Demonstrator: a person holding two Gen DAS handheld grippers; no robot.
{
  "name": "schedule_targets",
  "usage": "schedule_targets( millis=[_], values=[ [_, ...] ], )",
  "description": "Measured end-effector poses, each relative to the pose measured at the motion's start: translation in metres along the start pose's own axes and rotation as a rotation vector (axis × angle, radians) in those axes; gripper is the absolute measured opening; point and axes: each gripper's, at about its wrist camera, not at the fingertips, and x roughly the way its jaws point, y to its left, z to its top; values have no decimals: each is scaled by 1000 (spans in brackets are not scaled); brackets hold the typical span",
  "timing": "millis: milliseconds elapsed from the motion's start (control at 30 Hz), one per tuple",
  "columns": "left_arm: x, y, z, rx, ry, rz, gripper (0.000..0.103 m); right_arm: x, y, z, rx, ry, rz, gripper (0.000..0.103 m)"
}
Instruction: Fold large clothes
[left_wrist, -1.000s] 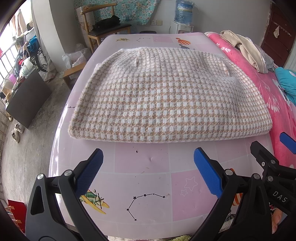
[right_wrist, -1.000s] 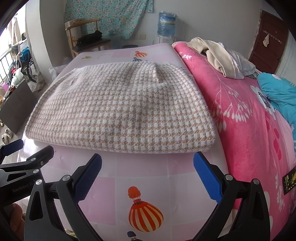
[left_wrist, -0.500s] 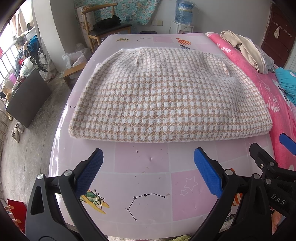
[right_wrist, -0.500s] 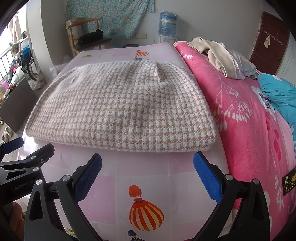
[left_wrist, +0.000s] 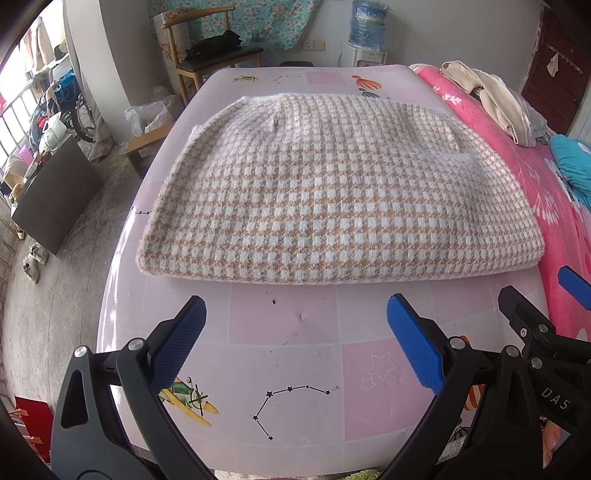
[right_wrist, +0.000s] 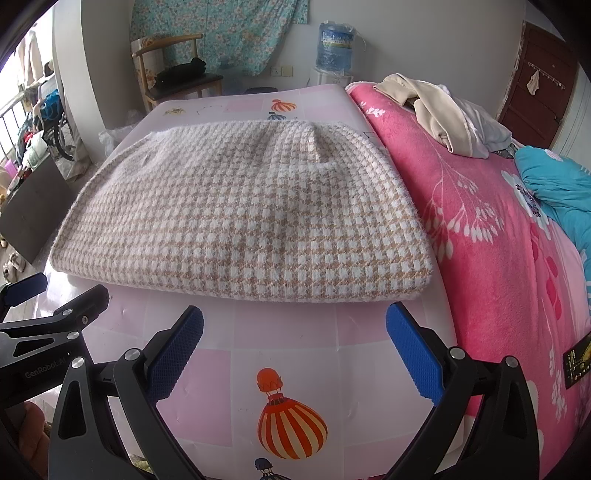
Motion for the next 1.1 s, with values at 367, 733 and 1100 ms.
schedule_targets(
  millis=[367,733,1100],
  values=[
    [1,1,0,0,0,3,95,0,-1,0,-1,1,1,97],
    [1,1,0,-3,-2,5,95,0,0,0,-1,-1,-1,97],
    [-1,0,1,-4,-6,6,95,-2,0,3,-6,-3,0,97]
  ],
)
